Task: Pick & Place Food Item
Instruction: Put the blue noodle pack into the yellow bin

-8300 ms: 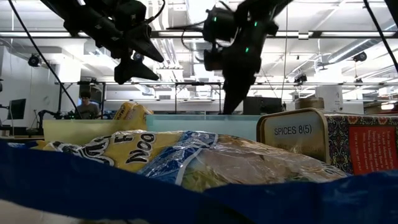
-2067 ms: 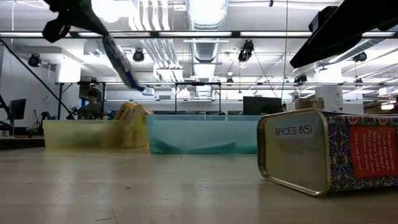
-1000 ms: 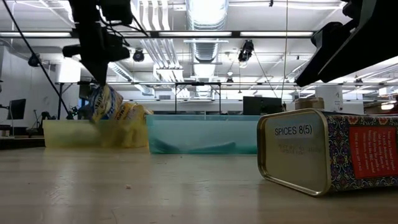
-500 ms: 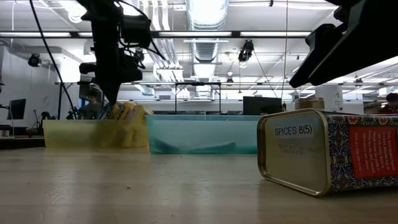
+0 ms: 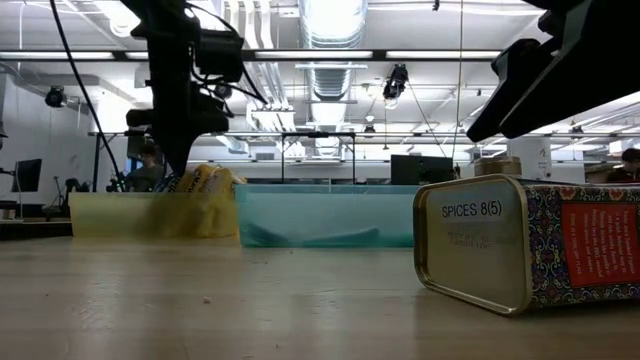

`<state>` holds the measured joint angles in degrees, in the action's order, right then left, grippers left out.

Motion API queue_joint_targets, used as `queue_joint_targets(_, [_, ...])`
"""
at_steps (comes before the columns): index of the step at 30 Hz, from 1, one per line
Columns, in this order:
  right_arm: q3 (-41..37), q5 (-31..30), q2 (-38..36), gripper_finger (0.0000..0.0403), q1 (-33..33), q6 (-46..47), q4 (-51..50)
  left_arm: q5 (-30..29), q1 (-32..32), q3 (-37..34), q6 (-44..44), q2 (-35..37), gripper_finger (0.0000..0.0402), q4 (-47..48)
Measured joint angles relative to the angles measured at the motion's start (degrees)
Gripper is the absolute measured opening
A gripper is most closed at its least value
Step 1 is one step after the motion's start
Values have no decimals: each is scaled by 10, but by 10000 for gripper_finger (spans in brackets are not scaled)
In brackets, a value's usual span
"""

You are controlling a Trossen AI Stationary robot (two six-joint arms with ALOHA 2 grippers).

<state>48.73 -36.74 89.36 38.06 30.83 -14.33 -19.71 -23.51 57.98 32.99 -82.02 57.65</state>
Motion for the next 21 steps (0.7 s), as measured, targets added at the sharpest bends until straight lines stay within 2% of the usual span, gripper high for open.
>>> queue_joint_targets(6, [0, 9, 0, 307, 0, 2, 0, 9, 0, -11, 2, 0, 2, -1])
queue_joint_targets(9, [0, 9, 0, 307, 0, 2, 0, 16, 0, -11, 17, 0, 17, 0])
queue_joint_targets(21, [0, 11, 0, 307, 0, 0, 0, 45, 0, -10, 21, 0, 149, -1])
